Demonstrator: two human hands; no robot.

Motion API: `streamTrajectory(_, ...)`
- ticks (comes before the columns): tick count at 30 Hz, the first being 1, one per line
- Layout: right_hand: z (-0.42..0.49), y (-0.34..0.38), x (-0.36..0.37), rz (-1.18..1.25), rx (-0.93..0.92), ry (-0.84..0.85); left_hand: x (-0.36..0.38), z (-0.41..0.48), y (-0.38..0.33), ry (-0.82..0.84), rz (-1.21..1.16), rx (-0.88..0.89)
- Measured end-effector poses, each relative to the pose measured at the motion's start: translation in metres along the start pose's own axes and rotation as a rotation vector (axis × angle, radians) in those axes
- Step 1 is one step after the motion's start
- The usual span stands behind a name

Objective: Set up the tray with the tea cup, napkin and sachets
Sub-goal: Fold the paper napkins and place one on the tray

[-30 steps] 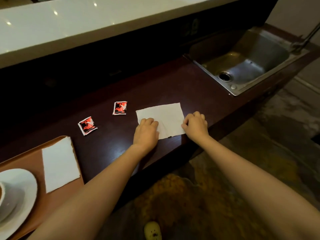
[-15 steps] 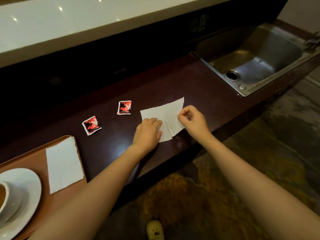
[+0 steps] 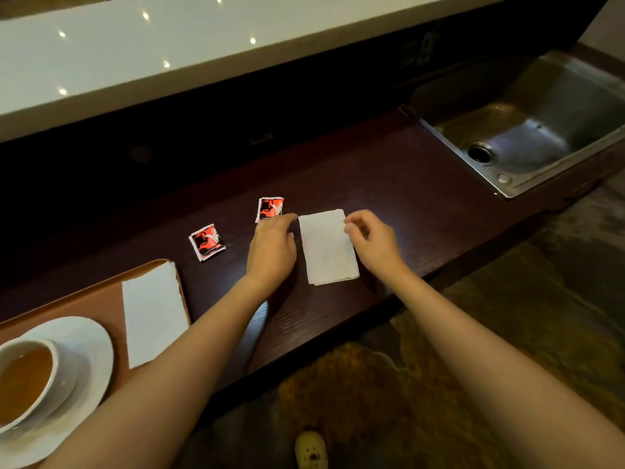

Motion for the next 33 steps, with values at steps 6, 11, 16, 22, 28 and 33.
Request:
streamTrajectory(6,0.0,-0.011,0.005,-0.425,0.169,-0.089,0.033,-0.002,-0.011,0.269,0.092,0.087)
streamTrajectory(11,-0.005,-0.009,0.02,-0.498,0.228,-0.084,0.043,-0.003,-0.005,0.391,0.228,0.129)
streamTrajectory(16,-0.005,-0.001,0.016,-0.303,0.114,-0.038,0.032,0.006,-0.011,0.266,0.118,0.203)
streamTrajectory(22,0.006,0.044,-0.011,-0.285,-0.167,0.206,-0.011,0.047,-0.025,0.28,0.175,0.491)
streamTrajectory(28,0.019,0.08,-0.021,-0.026,-0.125,0.26,-0.055,0.042,-0.003,0.225,-0.121,0.233)
streamTrajectory(33,0.018,0.097,-0.005,0.16,-0.01,0.416,-0.081,0.019,0.018,0.039,-0.446,-0.085)
Point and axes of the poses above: each hand's wrist, its own z-axis towards the middle knuckle, its own x-axis out of the palm, y = z × x, the point moved 2 cm from there along z, towards the middle knuckle, and after that the axes turned 10 degrees about x, right-handed, at the moved point
